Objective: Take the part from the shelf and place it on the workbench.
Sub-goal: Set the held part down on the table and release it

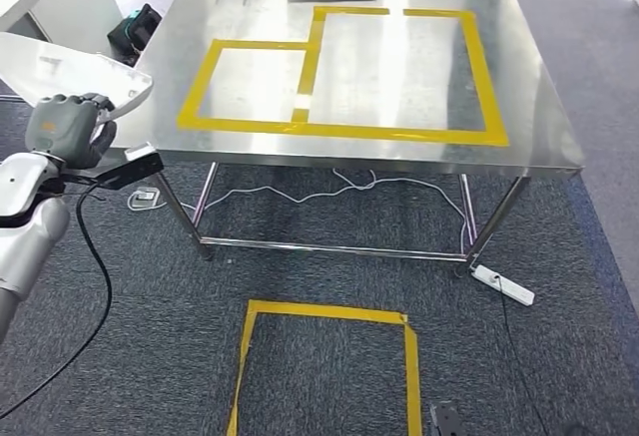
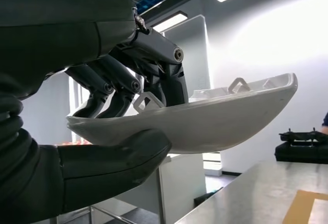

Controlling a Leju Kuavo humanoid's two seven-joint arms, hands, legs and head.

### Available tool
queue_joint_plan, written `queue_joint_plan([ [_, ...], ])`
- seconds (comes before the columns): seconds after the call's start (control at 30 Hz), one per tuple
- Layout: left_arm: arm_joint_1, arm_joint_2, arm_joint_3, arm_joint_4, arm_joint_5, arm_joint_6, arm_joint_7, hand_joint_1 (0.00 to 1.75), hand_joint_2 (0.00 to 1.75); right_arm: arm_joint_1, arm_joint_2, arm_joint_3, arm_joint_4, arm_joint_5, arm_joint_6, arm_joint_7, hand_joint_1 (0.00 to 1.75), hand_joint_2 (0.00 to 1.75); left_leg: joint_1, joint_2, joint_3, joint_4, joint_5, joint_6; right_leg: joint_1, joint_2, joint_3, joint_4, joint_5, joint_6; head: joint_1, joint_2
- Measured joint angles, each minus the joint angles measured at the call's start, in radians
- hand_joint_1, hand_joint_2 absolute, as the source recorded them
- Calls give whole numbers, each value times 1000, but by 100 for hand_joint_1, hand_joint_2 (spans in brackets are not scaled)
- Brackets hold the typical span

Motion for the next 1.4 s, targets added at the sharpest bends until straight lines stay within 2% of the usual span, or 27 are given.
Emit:
queue_joint_plan([
  [0.03, -1, 0, 0, 1, 1, 0, -1, 169, 175, -1, 0, 0, 0, 0, 0, -1, 0, 0, -2, 24, -11, 23, -16, -4, -1, -8, 1, -3, 3, -6, -3, 0],
  [0.1, -5, -2, -1, 3, 8, 3, -10, 169, 175, 0, 0, 0, 0, -3, 6, -5, 0, 0, -6, 80, -60, 130, -77, -9, 0, -22, 1, -6, 5, -14, -9, 0],
  [0.13, -4, -4, -2, 4, 15, 6, -22, 169, 175, 1, 0, -1, 0, -4, 13, -6, 0, 0, -6, 93, -90, 200, -108, -11, 1, -30, 1, -6, 5, -15, -10, 0],
  [0.17, -1, -6, -2, 6, 23, 10, -40, 169, 175, 3, 0, -1, 0, -5, 21, -8, 0, 0, -5, 98, -113, 253, -126, -12, 2, -37, 0, -6, 5, -16, -10, 0],
  [0.2, 2, -7, -4, 7, 31, 15, -61, 169, 175, 3, 0, -1, 0, -5, 29, -9, 0, 0, -5, 100, -121, 276, -128, -12, 2, -43, 0, -6, 5, -16, -10, 0],
  [0.23, 5, -8, -6, 8, 37, 21, -80, 169, 175, 3, 0, -1, 0, -4, 36, -9, 0, 0, -5, 101, -109, 259, -111, -12, 2, -48, 0, -6, 5, -16, -10, 0],
  [0.3, 5, -9, -9, 9, 44, 30, -105, 169, 175, 0, 0, -1, 0, -3, 44, -10, 0, 0, -4, 107, -39, 137, -52, -11, 2, -56, 1, -5, 4, -13, -10, 0],
  [0.33, 3, -10, -11, 9, 46, 33, -109, 169, 175, -2, 0, -1, 0, -3, 45, -10, 0, 0, -5, 110, -4, 73, -33, -8, 5, -58, 0, -2, 3, -9, -10, 0],
  [0.37, 2, -10, -12, 9, 47, 35, -111, 169, 175, -3, 0, -1, 0, -2, 45, -10, 0, 0, -6, 112, 20, 28, -23, -4, 8, -59, -2, -1, 2, -4, -8, 0],
  [0.4, 1, -11, -13, 9, 50, 36, -116, 169, 175, -3, 0, -1, 0, -2, 46, -10, 0, 0, -6, 113, 31, 6, -22, -2, 11, -59, -4, 0, 0, -4, -8, 0],
  [0.5, 2, -18, -17, 9, 62, 34, -157, 169, 175, -1, 0, -1, 0, 5, 56, -8, 0, 0, -7, 110, 32, -1, -21, 3, 15, -60, -11, -4, 0, -28, -4, 0],
  [0.53, -2, -24, -21, 9, 67, 31, -175, 169, 175, -2, 0, -1, 0, 8, 61, -7, 0, 0, -8, 108, 31, -1, -21, 6, 15, -61, -11, -8, 2, -32, -4, 0],
  [0.6, -15, -41, -35, 11, 76, 15, -208, 169, 175, -8, 0, 0, 0, 14, 72, -7, 0, 0, -9, 106, 31, -1, -21, 13, 14, -63, -8, -15, 7, -25, -4, 0],
  [0.77, -46, -96, -75, 22, 113, -14, -257, 169, 175, -16, 2, 1, 0, 17, 83, -10, 0, 0, -12, 105, 25, 0, -17, 22, 11, -65, 4, -27, 18, 7, -4, 0],
  [0.87, -59, -119, -92, 27, 137, -18, -280, 169, 175, -14, 5, 1, 0, 17, 84, -12, 0, 0, -13, 107, 24, 0, -17, 24, 10, -62, 1, -28, 21, 16, -4, 0],
  [1.13, -57, -161, -141, 28, 198, -35, -368, 169, 175, 14, 9, 0, 7, 17, 75, -7, 0, 0, -12, 108, 24, 0, -14, 24, 10, -62, -2, -24, 21, 19, -4, 0],
  [1.4, -14, -205, -217, -4, 220, -39, -392, 169, 175, 30, 14, 1, 13, 24, 75, -2, 0, 0, -12, 108, 23, -1, -12, 23, 11, -61, -4, -22, 21, 19, -4, 0],
])
